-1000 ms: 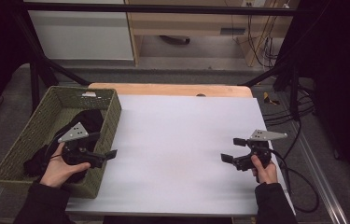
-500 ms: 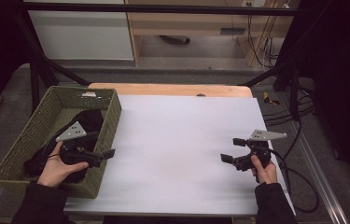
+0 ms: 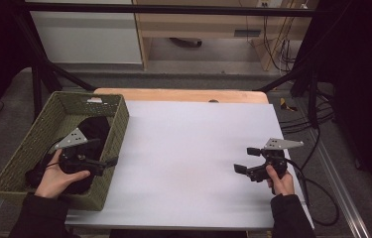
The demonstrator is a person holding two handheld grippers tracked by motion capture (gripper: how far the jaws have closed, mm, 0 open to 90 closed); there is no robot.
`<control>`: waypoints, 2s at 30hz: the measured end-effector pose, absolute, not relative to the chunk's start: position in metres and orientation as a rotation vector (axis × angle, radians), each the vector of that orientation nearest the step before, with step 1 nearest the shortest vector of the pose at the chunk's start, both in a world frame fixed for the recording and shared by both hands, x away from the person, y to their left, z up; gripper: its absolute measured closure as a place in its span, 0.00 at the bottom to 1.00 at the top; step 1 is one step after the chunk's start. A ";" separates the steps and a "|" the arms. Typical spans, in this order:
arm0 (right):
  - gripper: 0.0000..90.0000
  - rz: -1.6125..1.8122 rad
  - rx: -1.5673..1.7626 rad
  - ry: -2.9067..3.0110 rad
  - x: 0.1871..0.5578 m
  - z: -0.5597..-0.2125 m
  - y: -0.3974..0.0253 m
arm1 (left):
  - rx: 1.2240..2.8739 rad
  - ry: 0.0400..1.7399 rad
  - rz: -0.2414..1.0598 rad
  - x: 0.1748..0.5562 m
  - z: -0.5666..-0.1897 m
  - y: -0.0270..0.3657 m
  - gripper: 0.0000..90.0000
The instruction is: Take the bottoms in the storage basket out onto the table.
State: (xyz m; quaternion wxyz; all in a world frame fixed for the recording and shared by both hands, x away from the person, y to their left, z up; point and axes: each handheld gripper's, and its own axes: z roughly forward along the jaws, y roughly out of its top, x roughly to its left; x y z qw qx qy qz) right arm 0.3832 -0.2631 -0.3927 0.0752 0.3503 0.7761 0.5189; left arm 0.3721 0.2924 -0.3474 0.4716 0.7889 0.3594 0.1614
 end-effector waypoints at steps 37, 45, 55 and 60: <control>0.05 1.549 1.052 2.330 0.383 -0.392 -0.263 | 1.921 1.050 0.483 0.380 -0.347 0.347 0.01; 0.05 1.546 1.052 2.333 0.383 -0.393 -0.263 | 1.915 1.102 0.502 0.384 -0.354 0.357 0.01; 0.05 1.543 1.055 2.333 0.384 -0.393 -0.264 | 1.939 1.169 0.518 0.392 -0.364 0.367 0.01; 0.05 1.540 1.051 2.334 0.384 -0.393 -0.264 | 1.956 1.195 0.525 0.395 -0.369 0.369 0.01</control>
